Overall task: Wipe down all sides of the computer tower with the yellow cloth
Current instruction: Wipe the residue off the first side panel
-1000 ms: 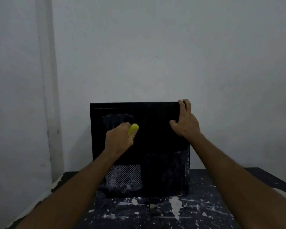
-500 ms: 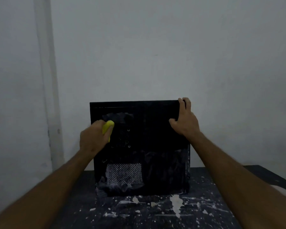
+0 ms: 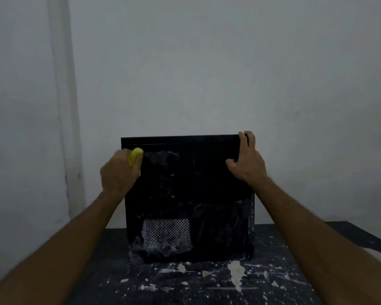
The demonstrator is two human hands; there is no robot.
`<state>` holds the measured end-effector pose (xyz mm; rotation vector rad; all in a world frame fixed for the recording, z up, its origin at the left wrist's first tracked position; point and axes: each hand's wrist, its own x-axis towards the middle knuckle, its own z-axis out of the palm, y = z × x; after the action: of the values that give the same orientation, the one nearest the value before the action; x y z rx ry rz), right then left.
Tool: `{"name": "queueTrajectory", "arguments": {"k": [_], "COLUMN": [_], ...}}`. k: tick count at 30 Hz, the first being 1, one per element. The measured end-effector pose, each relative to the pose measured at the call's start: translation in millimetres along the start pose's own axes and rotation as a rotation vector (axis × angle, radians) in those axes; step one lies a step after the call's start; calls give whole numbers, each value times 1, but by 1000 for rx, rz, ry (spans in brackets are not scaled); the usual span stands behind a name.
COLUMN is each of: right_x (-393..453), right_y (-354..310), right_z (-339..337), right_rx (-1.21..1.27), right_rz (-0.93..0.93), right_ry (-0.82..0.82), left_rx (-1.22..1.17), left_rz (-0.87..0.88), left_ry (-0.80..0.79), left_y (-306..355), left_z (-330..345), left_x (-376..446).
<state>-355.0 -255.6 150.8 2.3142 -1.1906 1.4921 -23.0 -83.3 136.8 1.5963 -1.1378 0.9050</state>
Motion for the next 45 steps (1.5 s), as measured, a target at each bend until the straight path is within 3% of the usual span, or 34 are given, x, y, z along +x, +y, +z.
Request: {"name": "queueTrajectory", "arguments": {"k": [3,4,7,8,11,12,16,17,20,21,24,25,29,30,33,34,38,42,45], "right_x": [1,1,0,0,1,1,0,-1,0,0,0,0,1,1,0,0,0,0,0], "right_y": [0,0,-3,-3,0,0,-1,0,1,1,0,-1,0,0,-2,-2,-2,-3,-2], "right_z": [-1,-1,0,0,0,0,0,0,-2,-2,-1,-1,-3,-3,-4,-5,-5,-5,-6], "right_rx": [-7,-8,2,2,-12,-16,-5,-7,-13,-15,-16,-17,-17,-18,-18,-21,-22,-19,-19], "right_rz": [-8,-5,6,7,-6,-8,-1,0,-10,-10,-2,1,-1,2,2,-1,-2,3,-9], "right_ry": [0,-1,-1,1,1,-1,-9,-11,-16,-17,-16,-17,-20,-22,-25,-24,-20,-19,-16], "left_rx": [67,76,-29,-40,32,54,-71,-65,10,9,-103,-110,33,36,-65,-66,69,-145,-85], "left_rz": [250,237,-18,1,321,350,-4,28,353,353,26,15,409,387,72,68,423,72,269], "left_ry": [-114,-110,-7,-8,-146,-145,11,1,-122,-123,-8,2,-210,-196,-18,-4,-240,-52,-196], "left_y": [6,3,6,12,25,23,29,35,42,41,44,47,56,55,57,62,78,84,94], "left_z": [5,4,-1,1,11,12,9,12,23,22,11,13,23,21,15,17,31,26,35], "left_x": [-5,-1,5,2,-9,-7,-2,-5,-11,-5,9,8,-3,1,9,8,-6,0,-6]}}
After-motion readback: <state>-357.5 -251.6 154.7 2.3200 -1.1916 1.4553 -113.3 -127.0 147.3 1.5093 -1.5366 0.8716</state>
